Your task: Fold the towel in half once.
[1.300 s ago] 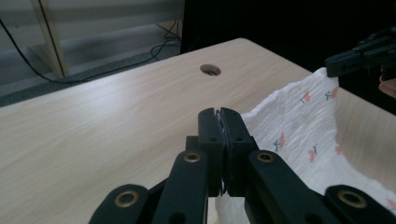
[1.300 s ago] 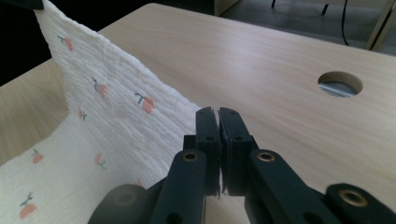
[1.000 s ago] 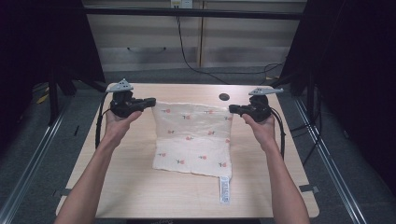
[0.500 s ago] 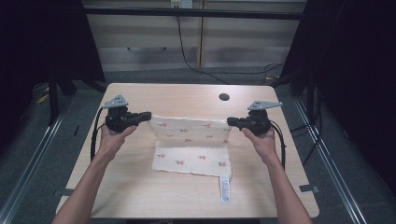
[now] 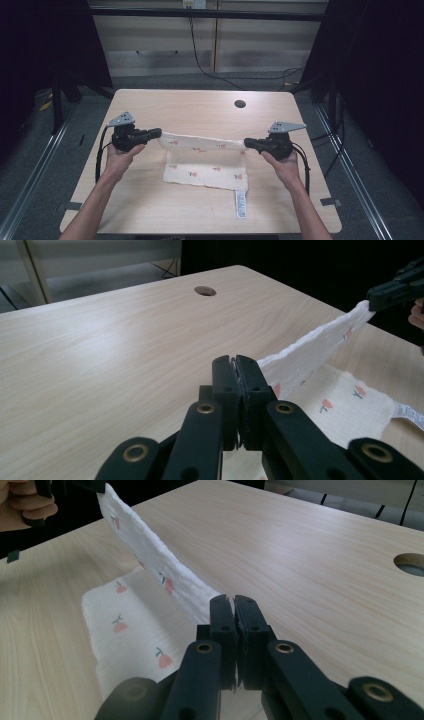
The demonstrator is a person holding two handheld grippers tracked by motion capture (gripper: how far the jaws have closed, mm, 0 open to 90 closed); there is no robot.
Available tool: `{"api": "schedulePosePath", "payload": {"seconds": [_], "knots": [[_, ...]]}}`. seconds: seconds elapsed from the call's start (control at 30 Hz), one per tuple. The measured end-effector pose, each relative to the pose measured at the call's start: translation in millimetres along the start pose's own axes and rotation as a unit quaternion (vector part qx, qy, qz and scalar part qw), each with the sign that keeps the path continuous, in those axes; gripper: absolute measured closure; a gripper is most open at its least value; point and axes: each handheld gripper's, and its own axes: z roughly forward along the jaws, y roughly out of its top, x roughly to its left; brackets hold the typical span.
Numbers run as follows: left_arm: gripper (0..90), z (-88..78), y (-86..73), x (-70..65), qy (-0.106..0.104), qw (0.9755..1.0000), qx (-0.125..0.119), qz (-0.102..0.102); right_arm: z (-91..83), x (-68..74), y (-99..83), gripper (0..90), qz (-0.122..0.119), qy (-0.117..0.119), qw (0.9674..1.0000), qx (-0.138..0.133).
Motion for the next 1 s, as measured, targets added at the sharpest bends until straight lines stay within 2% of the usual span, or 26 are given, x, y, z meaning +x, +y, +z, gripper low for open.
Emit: {"api": "schedulePosePath", "payload": {"seconds": [0.13, 0.27, 0.4, 0.5, 0.63, 0.87, 1.0], "knots": [[88.5, -4.3, 1.3, -8.5, -0.007, 0.9999, -0.011, 0.005, -1.9, 9.6, -4.7, 88.0, -0.012, 0.003, 0.9999, 0.001], [88.5, -10.0, 1.0, -13.2, -0.006, 0.9999, -0.007, 0.015, -6.4, 15.9, -9.0, 88.0, -0.016, 0.007, 0.9998, 0.003], [88.4, -13.9, -12.8, -14.6, -0.003, 1.0000, -0.002, 0.000, -10.7, 21.5, -16.0, 88.0, -0.016, 0.010, 0.9998, 0.004], [88.4, -12.8, -23.4, -18.0, -0.001, 0.9999, 0.015, 0.008, -9.8, 26.7, -21.9, 88.0, -0.020, 0.014, 0.9996, 0.016], [88.4, -13.5, -33.7, -19.2, -0.002, 0.9996, 0.028, 0.005, -9.9, 28.5, -28.9, 87.9, -0.017, 0.013, 0.9995, 0.025], [88.3, -19.2, -37.5, -28.4, -0.012, 0.9989, 0.041, 0.017, -11.1, 37.0, -42.3, 87.8, -0.012, 0.020, 0.9989, 0.041], [88.3, -19.4, -48.6, -34.8, -0.020, 0.9973, 0.064, 0.030, -9.9, 40.9, -51.8, 87.6, -0.014, 0.021, 0.9977, 0.062]]}}
